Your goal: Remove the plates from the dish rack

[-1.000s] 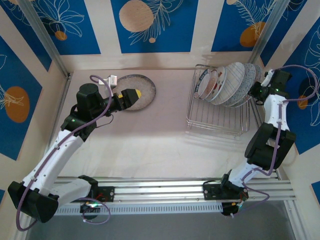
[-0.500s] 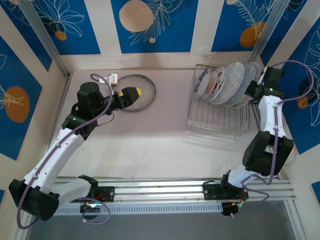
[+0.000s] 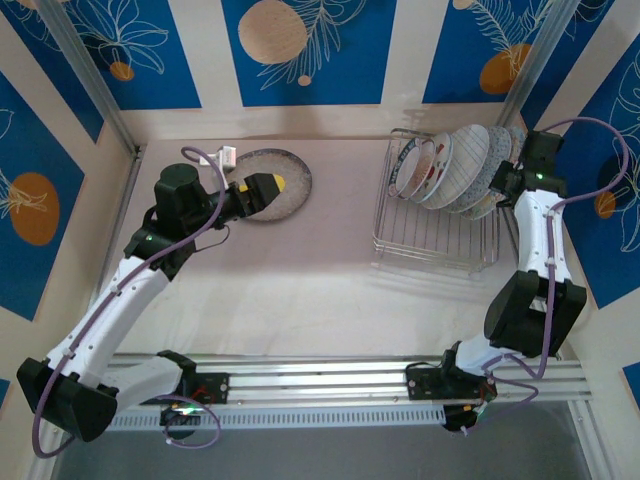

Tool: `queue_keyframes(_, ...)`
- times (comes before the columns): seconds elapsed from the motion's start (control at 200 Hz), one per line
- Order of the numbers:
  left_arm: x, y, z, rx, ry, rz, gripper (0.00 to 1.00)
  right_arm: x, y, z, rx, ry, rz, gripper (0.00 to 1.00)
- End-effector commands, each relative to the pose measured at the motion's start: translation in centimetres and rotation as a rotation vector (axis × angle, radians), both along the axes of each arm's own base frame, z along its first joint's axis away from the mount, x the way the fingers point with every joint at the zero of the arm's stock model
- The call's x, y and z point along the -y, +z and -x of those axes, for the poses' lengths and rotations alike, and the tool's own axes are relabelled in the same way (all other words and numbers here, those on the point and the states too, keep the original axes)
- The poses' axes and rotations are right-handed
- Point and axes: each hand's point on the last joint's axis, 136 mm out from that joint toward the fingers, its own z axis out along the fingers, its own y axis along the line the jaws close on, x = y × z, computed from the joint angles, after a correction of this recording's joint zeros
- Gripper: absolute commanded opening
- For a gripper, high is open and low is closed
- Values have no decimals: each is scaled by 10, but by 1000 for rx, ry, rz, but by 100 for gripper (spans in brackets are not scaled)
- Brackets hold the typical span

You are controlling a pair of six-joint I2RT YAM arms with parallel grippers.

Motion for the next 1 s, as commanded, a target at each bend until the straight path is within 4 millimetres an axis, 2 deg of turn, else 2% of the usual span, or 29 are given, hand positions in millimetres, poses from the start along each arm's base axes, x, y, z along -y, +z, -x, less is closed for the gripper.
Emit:
queue_keyframes(0.0, 5, 25, 6, 62, -27, 33, 78, 18, 49, 12, 76, -111, 99, 0)
queue_keyframes(0.305, 5, 29, 10, 72, -32, 37, 78, 23, 68, 34, 77, -203, 145, 0)
queue_keyframes(0.71, 6, 36, 18, 81, -41, 44, 78, 33, 94, 57, 57, -239, 249, 0)
queue_keyframes(0.995, 8, 39, 23, 86, -55, 47, 78, 26, 117, 72, 125, -233, 246, 0)
